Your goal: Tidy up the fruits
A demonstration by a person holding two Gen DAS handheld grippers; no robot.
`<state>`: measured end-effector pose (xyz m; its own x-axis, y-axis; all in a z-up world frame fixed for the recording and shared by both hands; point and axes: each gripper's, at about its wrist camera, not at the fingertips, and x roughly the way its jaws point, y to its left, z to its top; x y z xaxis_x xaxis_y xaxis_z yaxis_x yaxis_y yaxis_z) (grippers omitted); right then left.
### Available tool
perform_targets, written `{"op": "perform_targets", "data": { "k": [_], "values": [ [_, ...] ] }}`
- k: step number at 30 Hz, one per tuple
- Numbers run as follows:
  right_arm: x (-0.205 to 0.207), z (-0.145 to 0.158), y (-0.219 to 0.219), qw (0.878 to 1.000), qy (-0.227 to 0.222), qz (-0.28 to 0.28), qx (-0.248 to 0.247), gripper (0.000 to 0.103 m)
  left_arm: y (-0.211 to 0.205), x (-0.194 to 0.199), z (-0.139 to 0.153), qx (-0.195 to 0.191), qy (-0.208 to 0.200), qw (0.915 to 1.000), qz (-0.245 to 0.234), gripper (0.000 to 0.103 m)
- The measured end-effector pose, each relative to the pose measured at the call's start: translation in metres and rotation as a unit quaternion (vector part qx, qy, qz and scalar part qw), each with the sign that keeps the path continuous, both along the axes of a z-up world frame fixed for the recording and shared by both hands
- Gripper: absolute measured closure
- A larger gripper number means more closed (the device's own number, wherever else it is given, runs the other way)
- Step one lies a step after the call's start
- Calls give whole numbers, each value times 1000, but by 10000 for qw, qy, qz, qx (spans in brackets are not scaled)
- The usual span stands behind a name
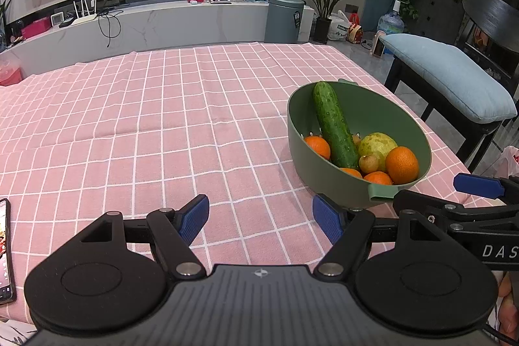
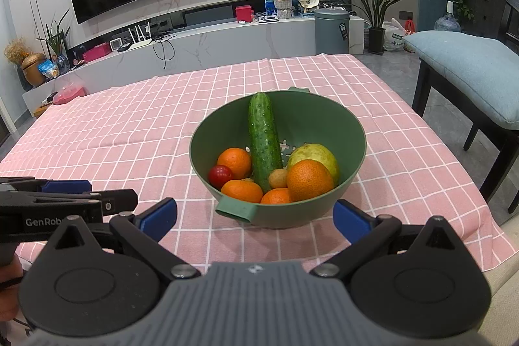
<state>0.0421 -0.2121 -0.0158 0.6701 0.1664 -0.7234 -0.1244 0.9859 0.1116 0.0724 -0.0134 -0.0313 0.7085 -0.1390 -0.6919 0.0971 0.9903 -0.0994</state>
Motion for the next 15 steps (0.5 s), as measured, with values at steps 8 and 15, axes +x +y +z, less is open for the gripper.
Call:
{"op": "perform_targets", "data": {
  "k": [8,15],
  "values": [
    [0,0,0,10000,0,-2,1,5,0,-1,0,9,4,10000,1,17],
    [0,0,0,10000,-2,-3,-2,5,1,-1,0,12,-6,10000,0,17]
  ]
}}
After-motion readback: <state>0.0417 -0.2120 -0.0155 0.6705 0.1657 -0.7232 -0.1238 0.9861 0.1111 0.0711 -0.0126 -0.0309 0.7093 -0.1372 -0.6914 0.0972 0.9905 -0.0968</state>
